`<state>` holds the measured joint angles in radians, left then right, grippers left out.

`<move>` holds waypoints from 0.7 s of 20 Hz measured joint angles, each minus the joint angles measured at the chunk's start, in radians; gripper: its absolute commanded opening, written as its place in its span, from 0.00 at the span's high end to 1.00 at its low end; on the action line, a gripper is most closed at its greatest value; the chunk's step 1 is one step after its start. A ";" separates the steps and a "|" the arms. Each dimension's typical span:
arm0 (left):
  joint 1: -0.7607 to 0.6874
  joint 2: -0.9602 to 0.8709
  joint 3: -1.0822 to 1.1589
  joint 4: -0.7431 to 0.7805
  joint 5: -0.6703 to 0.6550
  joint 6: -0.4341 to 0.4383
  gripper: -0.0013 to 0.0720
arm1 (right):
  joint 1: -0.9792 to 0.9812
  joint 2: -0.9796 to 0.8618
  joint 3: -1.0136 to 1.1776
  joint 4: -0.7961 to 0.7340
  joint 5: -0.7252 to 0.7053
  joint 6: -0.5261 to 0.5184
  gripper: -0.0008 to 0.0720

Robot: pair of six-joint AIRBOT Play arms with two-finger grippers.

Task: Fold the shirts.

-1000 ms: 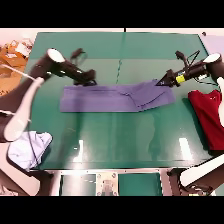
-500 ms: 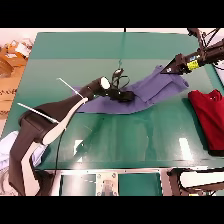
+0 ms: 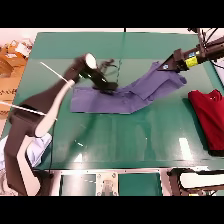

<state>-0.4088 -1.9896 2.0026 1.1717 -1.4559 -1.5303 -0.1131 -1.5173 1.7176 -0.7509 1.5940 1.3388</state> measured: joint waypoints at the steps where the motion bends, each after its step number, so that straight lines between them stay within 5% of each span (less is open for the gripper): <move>1: 0.041 0.013 0.029 0.075 -0.085 -0.006 0.96 | 0.035 0.000 0.000 0.013 -0.016 0.014 0.96; 8: 0.308 0.098 0.093 0.271 -0.276 -0.015 0.96 | 0.451 -0.132 -0.001 0.056 -0.389 0.140 0.96; 9: 0.338 0.104 0.095 0.283 -0.278 -0.015 0.96 | 0.523 -0.178 0.000 0.072 -0.486 0.151 0.80; 10: 0.361 0.108 0.097 0.283 -0.282 -0.015 0.96 | 0.594 -0.232 0.005 0.111 -0.594 0.156 0.48; 11: 0.382 0.110 0.098 0.278 -0.286 -0.014 0.96 | 0.666 -0.294 0.018 0.164 -0.698 0.151 0.37; 13: 0.416 0.113 0.099 0.263 -0.288 -0.011 0.96 | 0.757 -0.399 0.060 0.262 -0.833 0.126 0.45; 14: 0.429 0.114 0.100 0.259 -0.288 -0.010 0.96 | 0.773 -0.431 0.080 0.299 -0.870 0.117 0.58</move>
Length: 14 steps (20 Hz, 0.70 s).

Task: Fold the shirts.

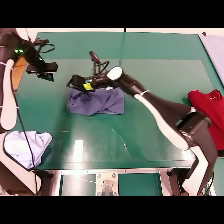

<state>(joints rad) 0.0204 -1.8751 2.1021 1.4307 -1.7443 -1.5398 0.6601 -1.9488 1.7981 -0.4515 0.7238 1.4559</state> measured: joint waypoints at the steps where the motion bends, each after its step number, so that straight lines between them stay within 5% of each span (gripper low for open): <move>1: 0.012 0.000 0.000 -0.004 -0.002 0.003 0.96 | 0.000 -0.017 0.018 0.026 0.004 -0.006 0.93; 6: 0.033 0.002 0.000 -0.021 -0.001 0.018 0.96 | -0.194 0.013 0.067 0.048 0.258 -0.048 0.97; 10: 0.037 0.002 0.000 -0.023 0.002 0.021 0.96 | -0.417 0.128 -0.015 -0.184 0.435 0.008 0.93; 12: 0.037 0.002 0.000 -0.025 0.004 0.022 0.96 | -0.514 0.183 -0.115 -0.283 0.482 0.028 0.22; 14: 0.039 0.002 0.000 -0.024 0.005 0.022 0.96 | -0.587 0.210 -0.232 -0.327 0.488 0.036 0.15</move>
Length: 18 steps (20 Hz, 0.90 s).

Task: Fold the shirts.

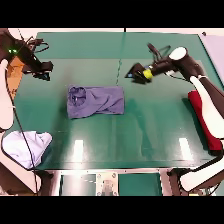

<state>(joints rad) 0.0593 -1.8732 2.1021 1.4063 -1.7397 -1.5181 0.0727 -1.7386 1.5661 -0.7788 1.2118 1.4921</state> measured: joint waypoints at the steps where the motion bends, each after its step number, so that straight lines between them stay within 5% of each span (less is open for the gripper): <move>1: 0.000 0.000 0.000 0.000 0.000 0.000 0.96 | -0.019 0.006 -0.059 0.001 -0.003 -0.002 0.15; 8: -0.001 0.000 0.000 -0.001 -0.002 0.000 0.96 | 0.077 -0.043 -0.318 0.218 -0.191 -0.147 0.15; 9: 0.000 0.000 0.000 0.000 -0.003 0.000 0.96 | 0.112 -0.059 -0.320 0.264 -0.216 -0.164 0.25; 10: 0.001 0.000 0.000 0.000 -0.003 0.000 0.96 | 0.143 -0.073 -0.317 0.292 -0.241 -0.175 0.73; 11: -0.001 0.000 0.000 0.000 -0.004 0.000 0.96 | 0.172 -0.087 -0.309 0.303 -0.272 -0.184 0.95; 18: -0.001 0.000 0.000 -0.001 -0.007 0.006 0.96 | 0.219 -0.009 -0.145 0.378 -0.300 -0.192 0.96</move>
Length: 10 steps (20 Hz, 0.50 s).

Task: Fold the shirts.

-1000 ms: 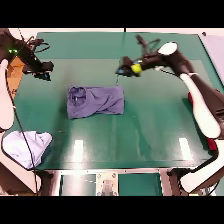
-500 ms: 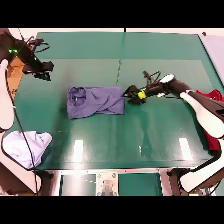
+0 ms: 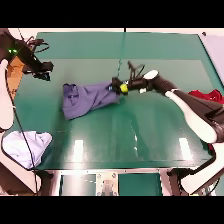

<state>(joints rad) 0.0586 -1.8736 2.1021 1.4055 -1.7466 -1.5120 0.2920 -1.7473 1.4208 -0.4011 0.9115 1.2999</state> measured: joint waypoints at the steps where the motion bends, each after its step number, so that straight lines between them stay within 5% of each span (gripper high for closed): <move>1: 0.000 0.000 0.000 -0.002 0.000 0.001 0.96 | -0.026 0.039 0.026 -0.024 0.004 0.019 0.96; 10: 0.000 0.000 0.000 -0.085 0.002 0.002 0.96 | -0.675 0.346 0.195 -0.198 0.201 0.267 0.96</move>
<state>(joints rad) 0.0582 -1.8736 2.1021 1.3201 -1.7451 -1.5101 -0.3828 -1.4014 1.6154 -0.5987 1.1122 1.5673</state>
